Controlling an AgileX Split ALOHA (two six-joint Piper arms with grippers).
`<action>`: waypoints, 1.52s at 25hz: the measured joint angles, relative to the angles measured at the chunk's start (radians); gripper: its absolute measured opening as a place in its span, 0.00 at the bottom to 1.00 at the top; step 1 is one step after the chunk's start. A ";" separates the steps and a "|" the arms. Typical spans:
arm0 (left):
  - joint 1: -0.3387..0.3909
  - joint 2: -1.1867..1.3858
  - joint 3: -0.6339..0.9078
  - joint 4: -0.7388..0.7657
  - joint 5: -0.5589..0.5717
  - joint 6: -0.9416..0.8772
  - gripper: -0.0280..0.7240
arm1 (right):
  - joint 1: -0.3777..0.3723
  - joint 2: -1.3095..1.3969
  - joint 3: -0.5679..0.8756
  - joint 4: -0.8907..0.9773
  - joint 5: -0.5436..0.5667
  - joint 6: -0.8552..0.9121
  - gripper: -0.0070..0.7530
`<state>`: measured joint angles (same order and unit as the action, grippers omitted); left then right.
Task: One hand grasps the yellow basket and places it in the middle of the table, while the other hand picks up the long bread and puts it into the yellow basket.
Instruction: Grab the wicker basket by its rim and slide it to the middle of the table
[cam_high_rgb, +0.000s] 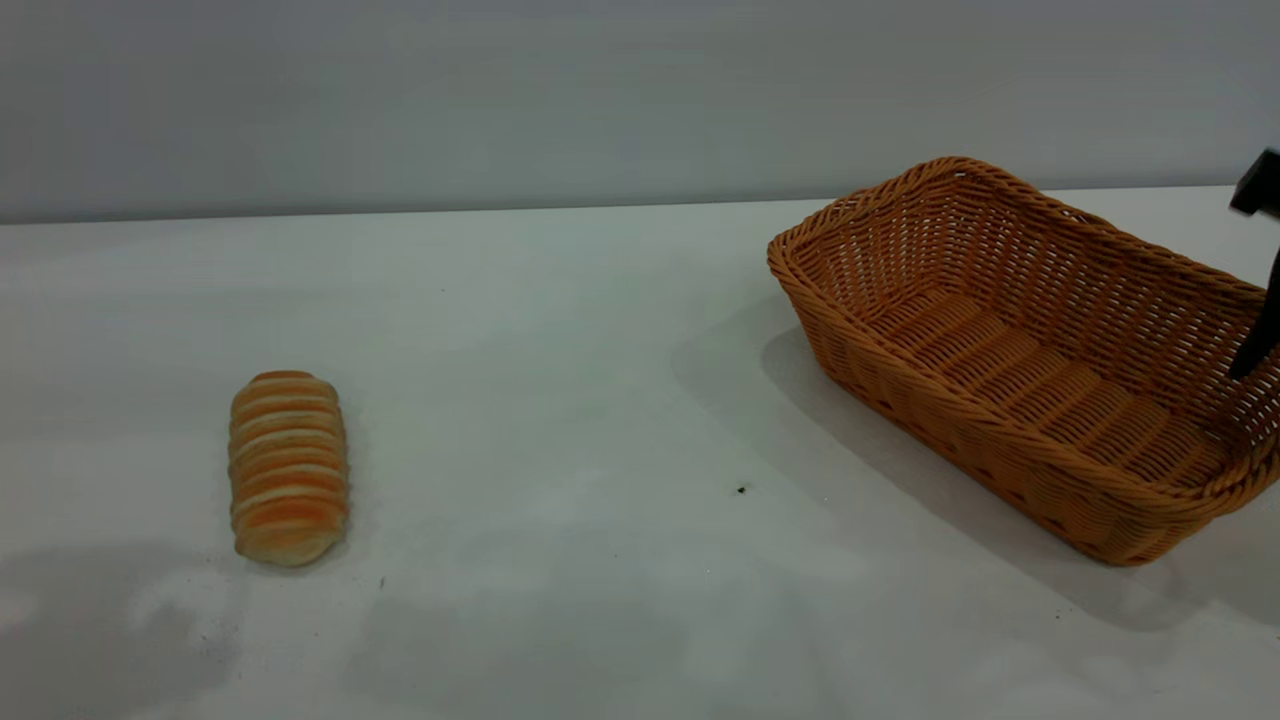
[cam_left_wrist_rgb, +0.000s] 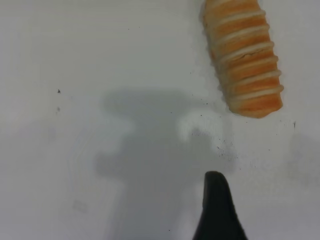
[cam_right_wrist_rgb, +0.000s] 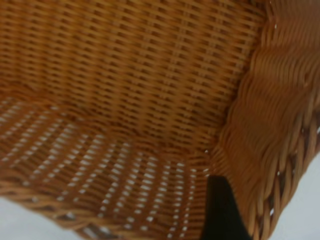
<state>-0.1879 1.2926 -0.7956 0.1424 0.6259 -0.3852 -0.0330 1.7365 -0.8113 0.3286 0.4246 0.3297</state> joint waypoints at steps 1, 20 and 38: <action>0.000 0.000 0.000 0.000 0.000 0.000 0.78 | 0.000 0.011 0.000 0.001 -0.009 -0.002 0.71; 0.000 0.000 0.000 0.000 0.013 0.001 0.78 | 0.000 0.166 -0.008 -0.018 -0.139 -0.003 0.68; 0.000 0.000 0.000 0.000 0.015 0.002 0.78 | -0.003 0.196 -0.111 -0.025 -0.086 -0.209 0.14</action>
<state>-0.1879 1.2926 -0.7956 0.1424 0.6414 -0.3830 -0.0358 1.9324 -0.9226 0.3040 0.3382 0.1207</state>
